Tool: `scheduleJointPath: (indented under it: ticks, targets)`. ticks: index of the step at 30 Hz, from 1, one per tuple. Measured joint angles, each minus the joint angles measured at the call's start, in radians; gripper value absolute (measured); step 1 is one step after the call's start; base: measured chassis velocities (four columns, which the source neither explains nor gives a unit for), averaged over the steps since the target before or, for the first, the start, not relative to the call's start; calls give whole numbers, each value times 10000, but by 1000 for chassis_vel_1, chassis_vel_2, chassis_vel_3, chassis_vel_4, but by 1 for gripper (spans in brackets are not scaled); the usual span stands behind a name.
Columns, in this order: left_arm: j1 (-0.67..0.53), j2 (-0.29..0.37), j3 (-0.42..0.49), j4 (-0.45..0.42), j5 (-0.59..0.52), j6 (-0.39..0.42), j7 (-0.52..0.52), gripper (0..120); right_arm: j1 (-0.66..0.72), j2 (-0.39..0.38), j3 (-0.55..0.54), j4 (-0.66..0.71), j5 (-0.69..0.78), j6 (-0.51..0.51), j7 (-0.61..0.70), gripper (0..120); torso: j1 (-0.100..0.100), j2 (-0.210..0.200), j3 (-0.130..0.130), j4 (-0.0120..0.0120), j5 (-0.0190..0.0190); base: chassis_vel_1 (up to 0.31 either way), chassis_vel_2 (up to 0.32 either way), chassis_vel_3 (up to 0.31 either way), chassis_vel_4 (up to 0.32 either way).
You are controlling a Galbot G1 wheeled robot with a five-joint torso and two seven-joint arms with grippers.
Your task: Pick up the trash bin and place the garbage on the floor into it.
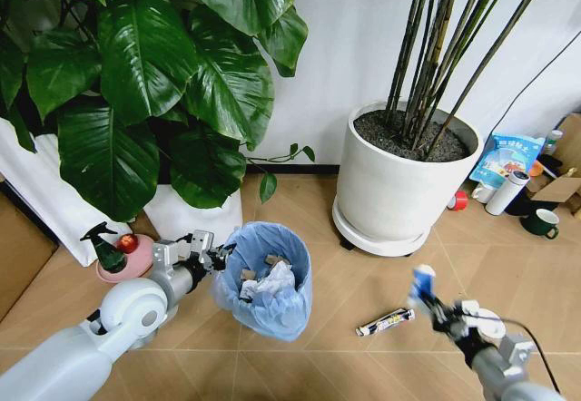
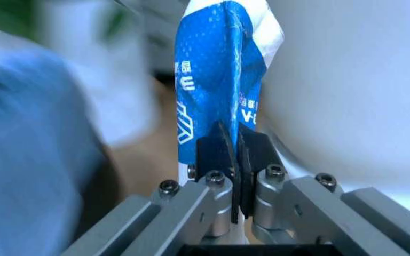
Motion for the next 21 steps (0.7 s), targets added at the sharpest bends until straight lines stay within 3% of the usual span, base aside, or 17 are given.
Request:
scheduleJointPath:
  ticks: [10, 18, 21]
  targets:
    - [-215, 83, 584, -14, -37, 1, 213, 0, 2637, -683, -1984, -483, 1089, 526, -3647, 0, 0, 0, 1, -1, -2, 0, 0, 0, 0]
    - [-448, -50, 831, 47, -46, -5, 244, 0, 3511, -641, -2835, -712, 1510, 455, -4583, 0, 0, 0, 1, -3, -2, 0, 0, 0, 0]
    - [-799, -216, 1146, 136, -126, -12, 250, 0, 4584, -569, -3781, -1039, 1624, 315, -5228, 0, 0, 0, 0, -3, -3, 0, 0, 0, 0]
